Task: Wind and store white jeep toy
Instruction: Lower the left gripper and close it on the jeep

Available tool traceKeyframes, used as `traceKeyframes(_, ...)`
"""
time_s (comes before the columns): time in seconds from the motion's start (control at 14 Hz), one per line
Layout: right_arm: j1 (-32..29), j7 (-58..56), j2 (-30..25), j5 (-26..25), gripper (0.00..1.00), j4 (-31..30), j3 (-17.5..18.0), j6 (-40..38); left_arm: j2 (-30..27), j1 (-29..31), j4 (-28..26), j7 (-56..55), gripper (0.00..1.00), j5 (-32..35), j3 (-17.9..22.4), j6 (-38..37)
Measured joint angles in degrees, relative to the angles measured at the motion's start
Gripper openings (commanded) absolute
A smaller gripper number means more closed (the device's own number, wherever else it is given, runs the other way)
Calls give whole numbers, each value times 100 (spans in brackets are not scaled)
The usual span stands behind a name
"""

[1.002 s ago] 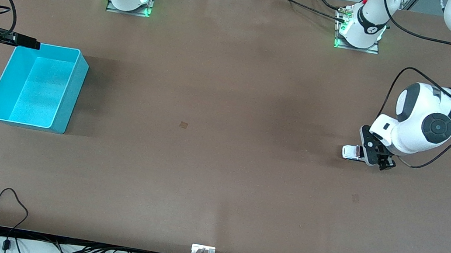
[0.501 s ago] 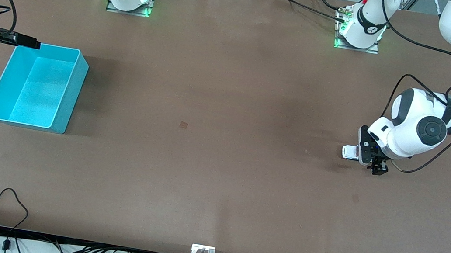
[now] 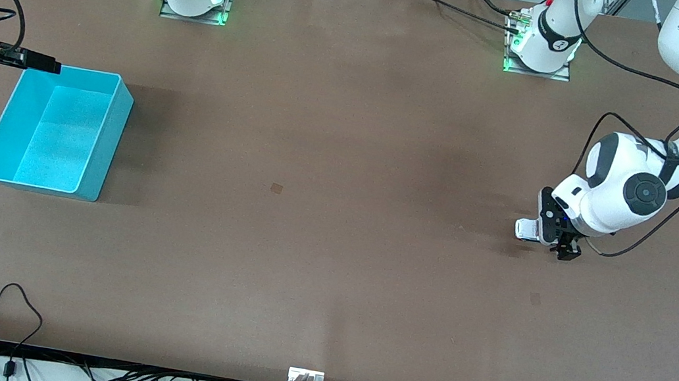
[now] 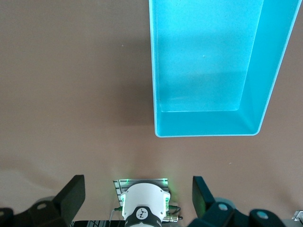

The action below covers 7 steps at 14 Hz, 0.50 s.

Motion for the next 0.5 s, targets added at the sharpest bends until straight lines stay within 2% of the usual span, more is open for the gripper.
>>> traceKeyframes(0.5,0,0,0,0,100,0,0,-3,59,0,-28,8,100,137,-1,12)
